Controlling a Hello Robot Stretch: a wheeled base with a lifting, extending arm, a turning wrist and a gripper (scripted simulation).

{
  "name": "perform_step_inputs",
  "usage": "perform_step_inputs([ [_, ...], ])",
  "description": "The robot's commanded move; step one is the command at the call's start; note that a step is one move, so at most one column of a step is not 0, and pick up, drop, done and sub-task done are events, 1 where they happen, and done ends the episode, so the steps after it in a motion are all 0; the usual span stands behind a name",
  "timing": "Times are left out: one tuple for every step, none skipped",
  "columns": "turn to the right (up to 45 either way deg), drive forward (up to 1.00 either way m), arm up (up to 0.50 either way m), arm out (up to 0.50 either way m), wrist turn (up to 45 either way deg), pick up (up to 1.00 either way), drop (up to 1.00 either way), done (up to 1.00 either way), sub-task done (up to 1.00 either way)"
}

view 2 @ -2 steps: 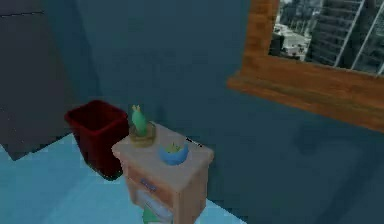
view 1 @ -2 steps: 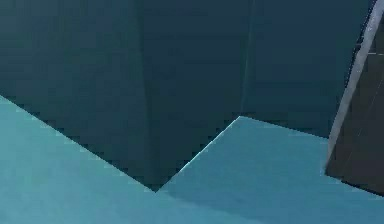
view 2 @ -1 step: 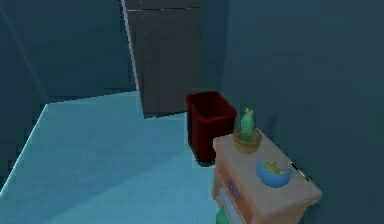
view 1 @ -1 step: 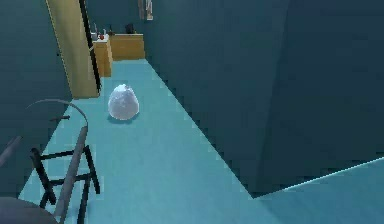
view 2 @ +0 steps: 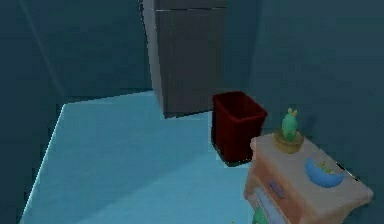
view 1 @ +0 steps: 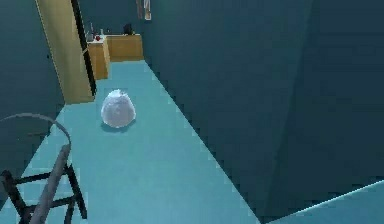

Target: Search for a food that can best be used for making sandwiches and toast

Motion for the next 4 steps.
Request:
perform_step_inputs([
  [-9.0, 0.00, 0.00, 0.00, 0.0, 0.00, 0.00, 0.00, 0.00],
  [0.0, 1.00, 0.00, 0.00, 0.0, 0.00, 0.00, 0.00, 0.00],
  [0.0, 1.00, 0.00, 0.00, 0.0, 0.00, 0.00, 0.00, 0.00],
  [-3.0, 0.00, 0.00, 0.00, 0.0, 0.00, 0.00, 0.00, 0.00],
])
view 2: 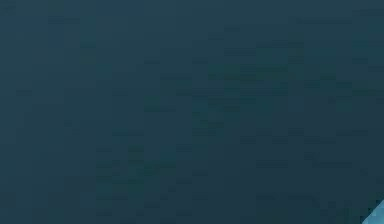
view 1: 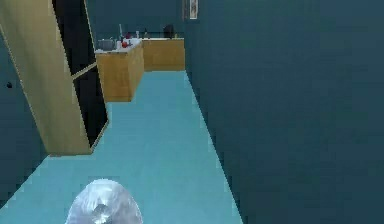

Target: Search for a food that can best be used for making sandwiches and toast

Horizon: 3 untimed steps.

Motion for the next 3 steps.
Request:
perform_step_inputs([
  [0.0, 0.85, 0.00, 0.00, 0.0, 0.00, 0.00, 0.00, 0.00],
  [-6.0, 0.00, 0.00, 0.00, 0.0, 0.00, 0.00, 0.00, 0.00],
  [0.0, 0.45, 0.00, 0.00, 0.0, 0.00, 0.00, 0.00, 0.00],
])
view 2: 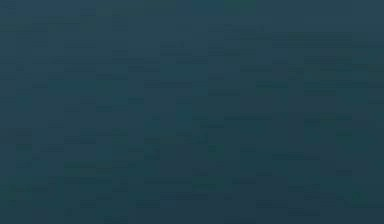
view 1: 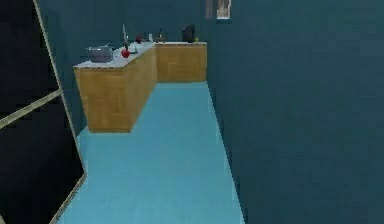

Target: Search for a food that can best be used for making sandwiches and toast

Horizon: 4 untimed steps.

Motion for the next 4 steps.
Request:
perform_step_inputs([
  [0.0, 1.00, 0.00, 0.00, 0.0, 0.00, 0.00, 0.00, 0.00],
  [-3.0, 0.00, 0.00, 0.00, 0.0, 0.00, 0.00, 0.00, 0.00],
  [0.0, 1.00, 0.00, 0.00, 0.0, 0.00, 0.00, 0.00, 0.00],
  [0.0, 1.00, 0.00, 0.00, 0.0, 0.00, 0.00, 0.00, 0.00],
])
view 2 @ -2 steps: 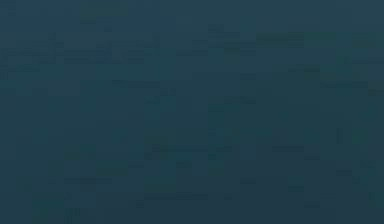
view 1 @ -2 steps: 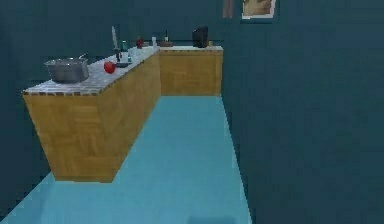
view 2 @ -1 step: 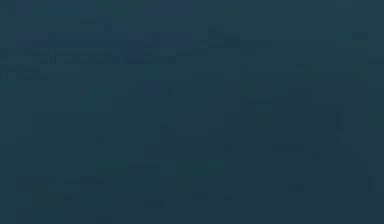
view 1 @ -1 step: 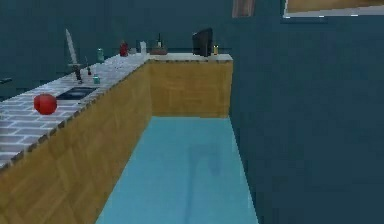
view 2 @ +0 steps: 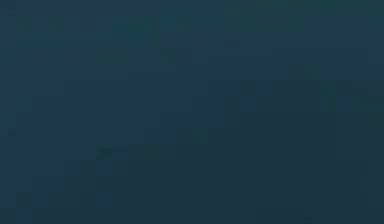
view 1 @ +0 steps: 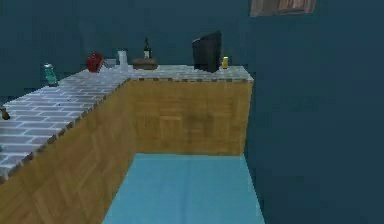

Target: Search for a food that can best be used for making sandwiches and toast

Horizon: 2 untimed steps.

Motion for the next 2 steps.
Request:
perform_step_inputs([
  [0.0, 1.00, 0.00, 0.00, 0.0, 0.00, 0.00, 0.00, 0.00],
  [0.0, 0.55, 0.00, 0.00, 0.0, 0.00, 0.00, 0.00, 0.00],
])
